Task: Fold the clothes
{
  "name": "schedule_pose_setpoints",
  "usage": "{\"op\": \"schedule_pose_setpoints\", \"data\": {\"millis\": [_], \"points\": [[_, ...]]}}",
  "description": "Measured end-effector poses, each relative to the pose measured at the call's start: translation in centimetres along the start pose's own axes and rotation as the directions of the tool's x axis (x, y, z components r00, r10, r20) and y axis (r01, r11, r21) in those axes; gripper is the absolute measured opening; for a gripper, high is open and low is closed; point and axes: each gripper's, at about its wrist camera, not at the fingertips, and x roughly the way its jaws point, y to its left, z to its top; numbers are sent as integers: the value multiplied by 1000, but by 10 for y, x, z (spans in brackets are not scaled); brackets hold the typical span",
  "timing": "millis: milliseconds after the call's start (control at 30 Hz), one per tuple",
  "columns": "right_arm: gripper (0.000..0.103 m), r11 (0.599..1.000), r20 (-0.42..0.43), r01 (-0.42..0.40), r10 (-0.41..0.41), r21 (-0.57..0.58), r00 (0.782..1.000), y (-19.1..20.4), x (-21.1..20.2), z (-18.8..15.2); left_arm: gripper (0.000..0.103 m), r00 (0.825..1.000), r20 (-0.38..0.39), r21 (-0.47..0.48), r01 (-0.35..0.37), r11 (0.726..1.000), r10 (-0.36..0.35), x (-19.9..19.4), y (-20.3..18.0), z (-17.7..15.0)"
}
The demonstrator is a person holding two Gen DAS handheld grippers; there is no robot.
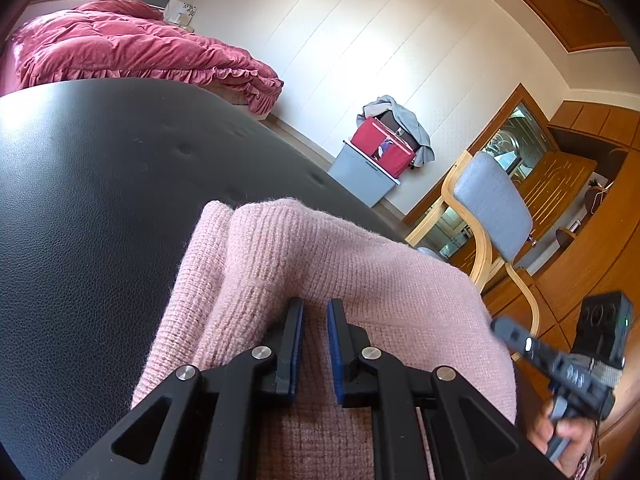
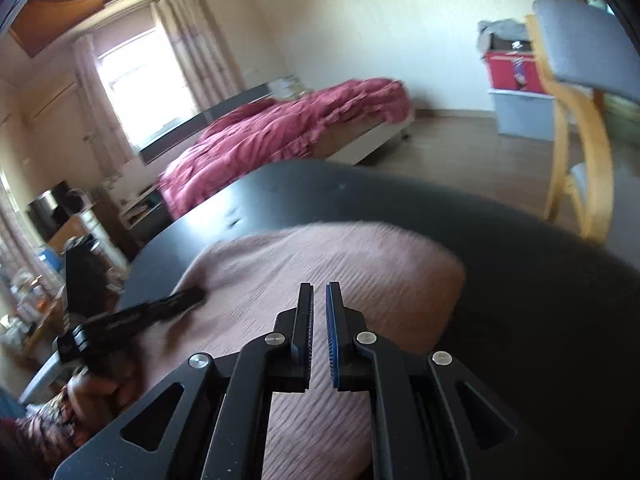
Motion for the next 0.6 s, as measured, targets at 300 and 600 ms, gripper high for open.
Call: {"op": "schedule_pose_setpoints", "data": {"millis": [300, 600], "points": [[8, 999, 10, -3, 3, -35, 1000, 10, -2, -10, 11, 999, 1, -25, 36, 999, -36, -1, 4, 0], [4, 981, -133, -66, 41, -183, 990, 34, 4, -40, 22, 982, 68, -90, 185, 979, -179, -39, 21, -11]]}}
